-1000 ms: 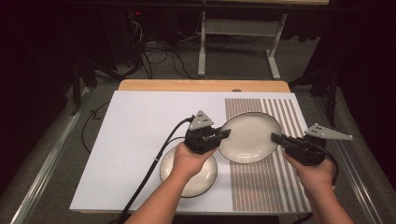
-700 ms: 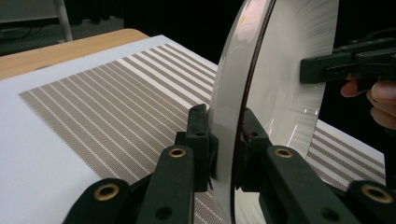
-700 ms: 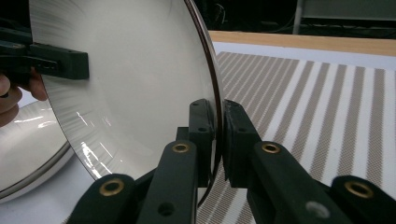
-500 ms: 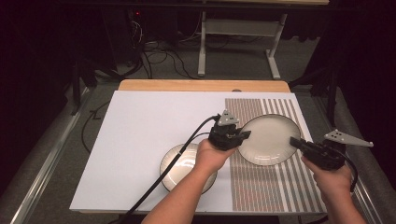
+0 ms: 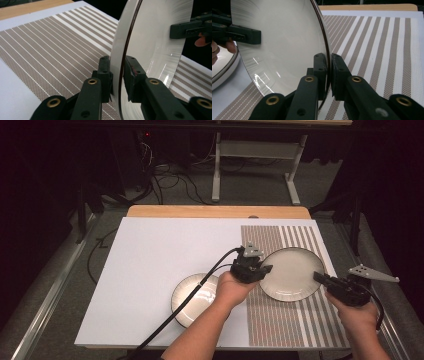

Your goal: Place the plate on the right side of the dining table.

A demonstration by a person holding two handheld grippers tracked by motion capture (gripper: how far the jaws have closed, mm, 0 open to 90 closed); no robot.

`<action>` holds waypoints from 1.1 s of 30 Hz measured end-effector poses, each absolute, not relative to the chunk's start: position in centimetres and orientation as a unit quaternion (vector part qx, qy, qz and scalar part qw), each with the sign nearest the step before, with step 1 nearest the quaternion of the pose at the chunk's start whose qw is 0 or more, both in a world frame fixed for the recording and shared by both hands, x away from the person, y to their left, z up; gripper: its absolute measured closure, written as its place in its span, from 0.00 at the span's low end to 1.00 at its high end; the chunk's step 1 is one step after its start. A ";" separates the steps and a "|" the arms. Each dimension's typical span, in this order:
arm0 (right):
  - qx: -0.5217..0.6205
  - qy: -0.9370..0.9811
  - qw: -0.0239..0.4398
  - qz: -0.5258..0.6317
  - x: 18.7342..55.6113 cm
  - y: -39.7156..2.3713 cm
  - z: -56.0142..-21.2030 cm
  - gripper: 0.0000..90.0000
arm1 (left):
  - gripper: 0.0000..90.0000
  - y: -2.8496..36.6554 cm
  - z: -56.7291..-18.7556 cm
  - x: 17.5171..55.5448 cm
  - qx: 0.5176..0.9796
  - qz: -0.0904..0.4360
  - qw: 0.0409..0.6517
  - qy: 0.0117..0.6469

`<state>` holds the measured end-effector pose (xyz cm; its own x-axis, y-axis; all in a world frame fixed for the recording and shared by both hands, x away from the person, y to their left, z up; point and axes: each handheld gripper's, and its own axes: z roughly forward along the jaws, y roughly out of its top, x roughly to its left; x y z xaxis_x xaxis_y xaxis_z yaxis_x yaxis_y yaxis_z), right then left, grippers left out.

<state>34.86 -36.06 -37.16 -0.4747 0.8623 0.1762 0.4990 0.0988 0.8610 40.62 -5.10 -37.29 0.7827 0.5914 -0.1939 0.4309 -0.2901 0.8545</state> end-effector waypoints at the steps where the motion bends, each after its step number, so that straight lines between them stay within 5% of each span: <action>1: 0.478 0.715 0.191 0.474 34.9 -36.1 -37.3 0.95 | 0.84 -5.2 -37.4 40.7 0.800 0.079 0.501 0.320; 23: 0.485 0.712 0.196 0.468 34.6 -36.5 -38.7 0.96 | 0.82 -6.3 -38.5 41.0 0.811 0.083 0.476 0.332; 33: 0.482 0.713 0.202 0.468 34.6 -36.4 -38.7 0.96 | 0.71 -6.4 -38.4 41.1 0.802 0.109 0.477 0.342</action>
